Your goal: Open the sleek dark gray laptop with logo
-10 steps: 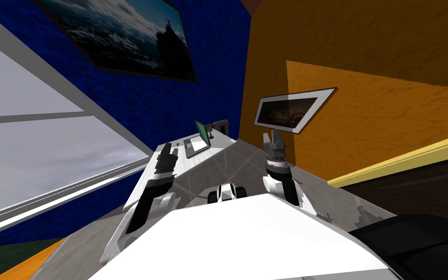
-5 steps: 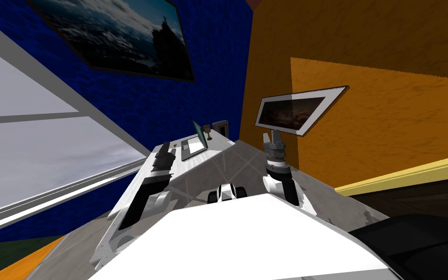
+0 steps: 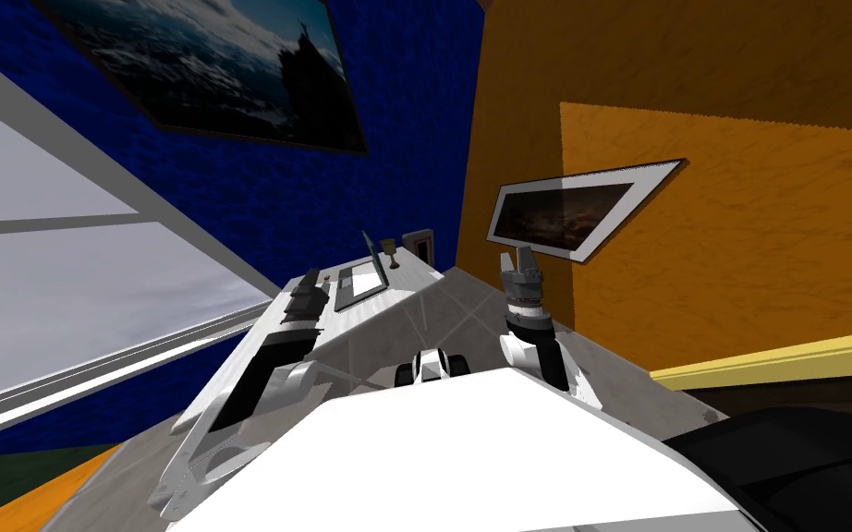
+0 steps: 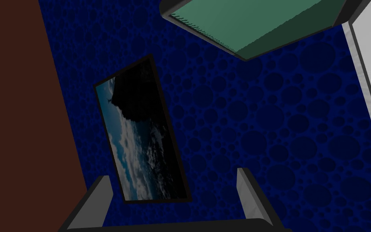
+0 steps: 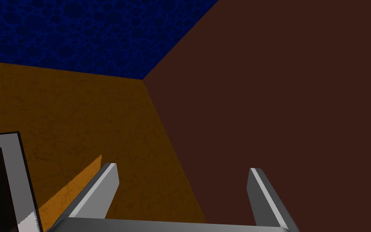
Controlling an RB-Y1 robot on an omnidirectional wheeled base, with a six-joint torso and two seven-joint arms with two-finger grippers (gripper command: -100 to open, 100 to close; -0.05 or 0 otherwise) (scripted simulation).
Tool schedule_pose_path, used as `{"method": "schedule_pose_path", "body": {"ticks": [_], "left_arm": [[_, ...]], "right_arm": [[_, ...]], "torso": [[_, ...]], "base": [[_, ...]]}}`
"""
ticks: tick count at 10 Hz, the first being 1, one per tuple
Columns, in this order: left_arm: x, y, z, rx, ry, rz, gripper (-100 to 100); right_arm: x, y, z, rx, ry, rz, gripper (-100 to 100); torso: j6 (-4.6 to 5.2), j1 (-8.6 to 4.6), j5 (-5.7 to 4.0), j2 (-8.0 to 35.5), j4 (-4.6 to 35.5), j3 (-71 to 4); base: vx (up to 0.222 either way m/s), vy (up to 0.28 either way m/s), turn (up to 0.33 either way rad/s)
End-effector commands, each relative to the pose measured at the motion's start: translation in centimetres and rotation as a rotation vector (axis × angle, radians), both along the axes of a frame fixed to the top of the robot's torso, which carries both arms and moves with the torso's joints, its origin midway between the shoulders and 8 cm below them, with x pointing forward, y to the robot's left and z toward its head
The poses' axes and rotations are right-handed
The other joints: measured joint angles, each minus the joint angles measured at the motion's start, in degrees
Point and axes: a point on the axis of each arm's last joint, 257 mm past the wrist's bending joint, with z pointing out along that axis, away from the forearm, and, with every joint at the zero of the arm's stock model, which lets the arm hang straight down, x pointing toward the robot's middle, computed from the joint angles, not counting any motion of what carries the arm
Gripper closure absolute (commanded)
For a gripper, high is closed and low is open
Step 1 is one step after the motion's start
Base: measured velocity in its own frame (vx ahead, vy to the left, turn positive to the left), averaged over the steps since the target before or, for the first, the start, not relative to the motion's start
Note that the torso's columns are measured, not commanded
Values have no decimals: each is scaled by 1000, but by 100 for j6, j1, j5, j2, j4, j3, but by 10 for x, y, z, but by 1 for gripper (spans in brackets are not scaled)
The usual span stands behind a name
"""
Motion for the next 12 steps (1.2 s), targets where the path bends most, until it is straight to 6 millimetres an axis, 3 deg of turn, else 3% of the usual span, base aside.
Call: {"method": "schedule_pose_path", "body": {"ticks": [1,12], "left_arm": [[5,11,-3,-3,36,19,-100],[21,62,-12,-7,198,112,-100]], "right_arm": [[0,0,0,0,0,0,0],[0,0,0,0,0,0,0]], "torso": [[-1,11,5,-3,0,-1],[-1,-16,-3,-9,-2,-5]], "base": [[76,-84,28],[69,-103,49]]}}
